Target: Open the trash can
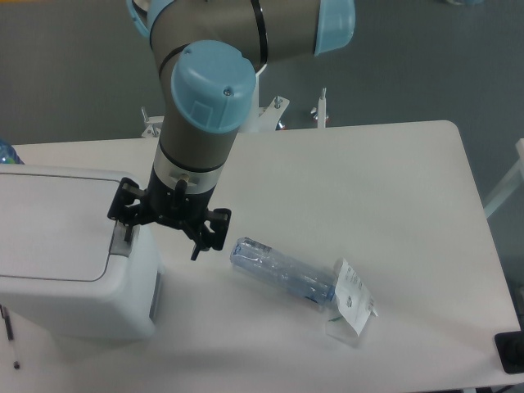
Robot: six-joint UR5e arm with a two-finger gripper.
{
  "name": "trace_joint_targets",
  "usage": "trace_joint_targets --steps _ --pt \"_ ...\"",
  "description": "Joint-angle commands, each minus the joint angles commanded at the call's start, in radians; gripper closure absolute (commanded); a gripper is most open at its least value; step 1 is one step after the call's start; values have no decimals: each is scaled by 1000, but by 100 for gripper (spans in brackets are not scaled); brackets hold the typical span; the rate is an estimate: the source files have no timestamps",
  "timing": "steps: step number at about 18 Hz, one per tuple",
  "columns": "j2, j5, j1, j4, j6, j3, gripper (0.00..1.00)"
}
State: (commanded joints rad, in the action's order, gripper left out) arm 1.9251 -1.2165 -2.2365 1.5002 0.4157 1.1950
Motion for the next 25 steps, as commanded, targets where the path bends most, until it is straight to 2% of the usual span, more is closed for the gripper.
trace_joint_targets --steps 18,23,25 --pt "-6 -2 0 -5 6 -5 0" --pt "-3 -3 -2 -115 14 -3 0" --pt "0 -55 -3 -147 15 5 0"
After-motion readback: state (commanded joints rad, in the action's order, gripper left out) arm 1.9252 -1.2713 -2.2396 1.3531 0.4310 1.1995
